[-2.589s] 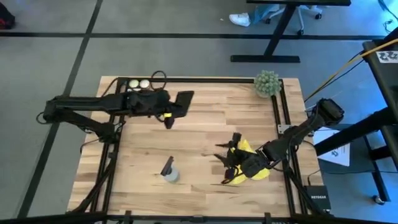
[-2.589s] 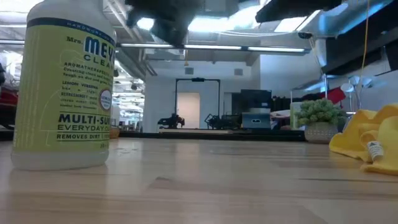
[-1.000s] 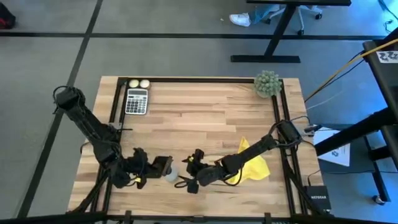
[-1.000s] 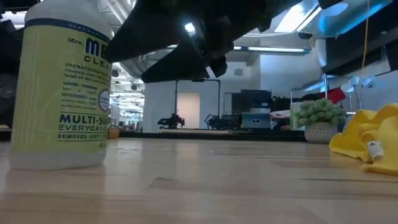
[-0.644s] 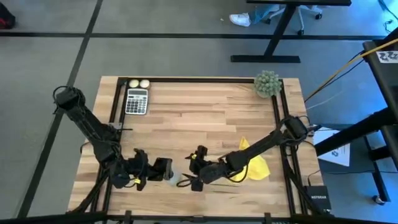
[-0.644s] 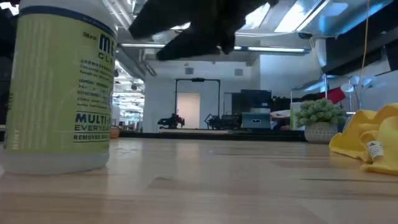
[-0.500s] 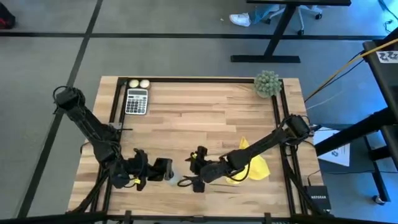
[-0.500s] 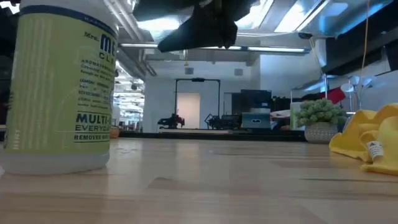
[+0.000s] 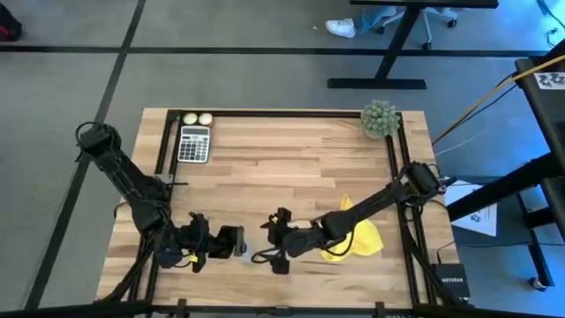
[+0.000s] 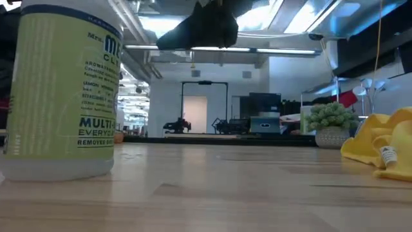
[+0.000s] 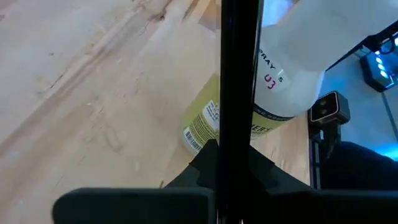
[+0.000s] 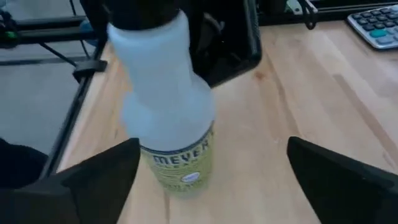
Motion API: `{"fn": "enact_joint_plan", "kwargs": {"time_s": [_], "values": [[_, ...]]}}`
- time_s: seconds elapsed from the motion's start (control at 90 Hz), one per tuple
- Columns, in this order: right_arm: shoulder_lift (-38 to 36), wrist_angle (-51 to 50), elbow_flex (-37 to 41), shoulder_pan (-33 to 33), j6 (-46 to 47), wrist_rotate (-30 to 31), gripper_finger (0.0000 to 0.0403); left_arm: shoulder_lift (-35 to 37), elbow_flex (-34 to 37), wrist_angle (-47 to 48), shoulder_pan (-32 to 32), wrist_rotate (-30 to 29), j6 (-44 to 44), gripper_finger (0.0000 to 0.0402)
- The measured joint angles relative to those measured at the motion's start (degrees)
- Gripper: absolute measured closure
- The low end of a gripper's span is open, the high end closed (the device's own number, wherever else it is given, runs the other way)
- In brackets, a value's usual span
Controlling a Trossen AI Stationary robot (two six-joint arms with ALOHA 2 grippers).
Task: Apply microfiber cloth
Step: Spray the back of the black cellphone with the white spray bottle
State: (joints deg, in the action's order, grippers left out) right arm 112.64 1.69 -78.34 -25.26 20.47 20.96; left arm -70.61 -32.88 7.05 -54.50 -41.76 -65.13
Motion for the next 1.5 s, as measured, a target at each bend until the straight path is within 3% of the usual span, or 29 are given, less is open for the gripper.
{"fn": "enact_joint_plan", "kwargs": {"time_s": [0.289, 0.644, 0.9, 1.089, 1.311, 1.5], "values": [[0.0, -0.29, -2.41, 0.19, -1.66, 0.41, 0.001, 1.17, 0.0, 0.05, -0.51, -0.29, 0.55, 0.0396], [-0.02, -1.08, -6.63, -0.21, -0.96, -3.7, 0.0024, 10.1, -0.04, 5.38, -1.53, -5.84, 1.71, 0.0396], [0.01, 2.01, -6.52, -2.94, -7.91, 7.59, 0.0037, 10.99, -0.04, 5.88, 0.81, -6.58, 3.04, 0.0396], [2.51, 11.12, -6.52, -4.12, -12.74, 9.09, 0.0045, 10.99, -0.04, 5.82, 2.54, -5.84, 3.96, 0.0396], [5.01, 13.71, -6.41, -3.47, -13.68, 14.06, 0.0045, 10.99, -0.04, 5.84, 3.94, -5.13, 4.29, 0.0395], [5.01, 17.37, -6.41, -3.49, -16.33, 13.02, 0.0045, 10.97, -0.04, 5.73, 5.14, -4.9, 5.43, 0.0395]]}}
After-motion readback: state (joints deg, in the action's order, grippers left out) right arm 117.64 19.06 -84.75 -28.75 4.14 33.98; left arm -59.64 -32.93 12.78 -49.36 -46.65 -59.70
